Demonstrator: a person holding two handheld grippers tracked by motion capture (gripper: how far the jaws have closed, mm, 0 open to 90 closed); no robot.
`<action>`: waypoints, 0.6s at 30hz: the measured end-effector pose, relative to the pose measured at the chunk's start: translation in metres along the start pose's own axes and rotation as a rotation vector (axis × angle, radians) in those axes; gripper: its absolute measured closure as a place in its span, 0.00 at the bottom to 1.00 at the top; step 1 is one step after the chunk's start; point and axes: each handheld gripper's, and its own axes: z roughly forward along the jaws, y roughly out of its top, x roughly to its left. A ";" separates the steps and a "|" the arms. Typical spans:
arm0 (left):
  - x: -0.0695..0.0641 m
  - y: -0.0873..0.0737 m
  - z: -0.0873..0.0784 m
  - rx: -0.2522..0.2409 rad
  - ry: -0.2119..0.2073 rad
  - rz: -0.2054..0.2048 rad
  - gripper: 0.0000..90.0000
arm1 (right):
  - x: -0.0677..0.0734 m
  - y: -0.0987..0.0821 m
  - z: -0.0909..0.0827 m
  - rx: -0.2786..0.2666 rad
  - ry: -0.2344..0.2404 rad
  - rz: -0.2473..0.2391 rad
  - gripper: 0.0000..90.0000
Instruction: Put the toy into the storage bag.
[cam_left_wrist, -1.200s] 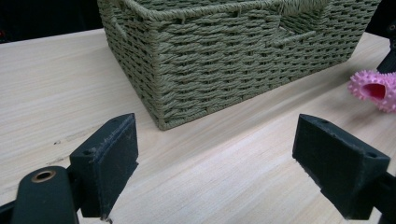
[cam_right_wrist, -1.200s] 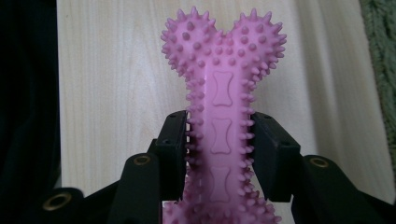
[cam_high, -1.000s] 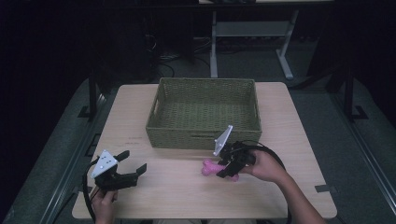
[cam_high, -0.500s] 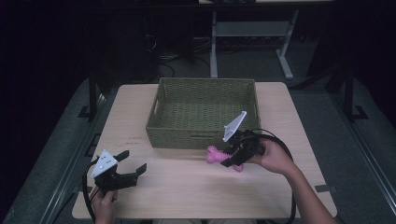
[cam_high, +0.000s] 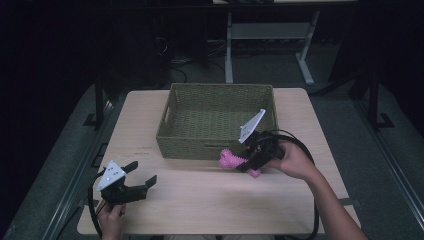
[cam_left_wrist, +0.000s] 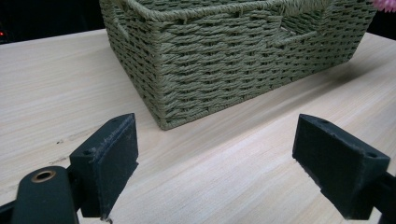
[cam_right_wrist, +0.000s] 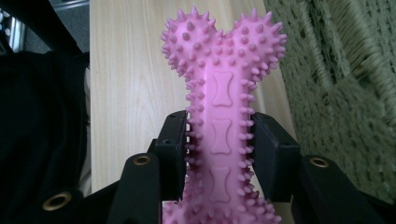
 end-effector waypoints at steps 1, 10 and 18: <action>0.000 0.000 0.000 0.001 0.000 0.000 0.15 | -0.001 0.001 -0.001 -0.003 -0.001 -0.007 0.64; 0.000 0.000 0.000 -0.001 0.002 0.001 0.15 | -0.008 0.012 -0.015 -0.005 -0.015 -0.003 0.64; 0.000 0.000 0.000 0.000 0.000 -0.004 0.15 | -0.017 0.020 -0.026 -0.004 -0.015 0.003 0.64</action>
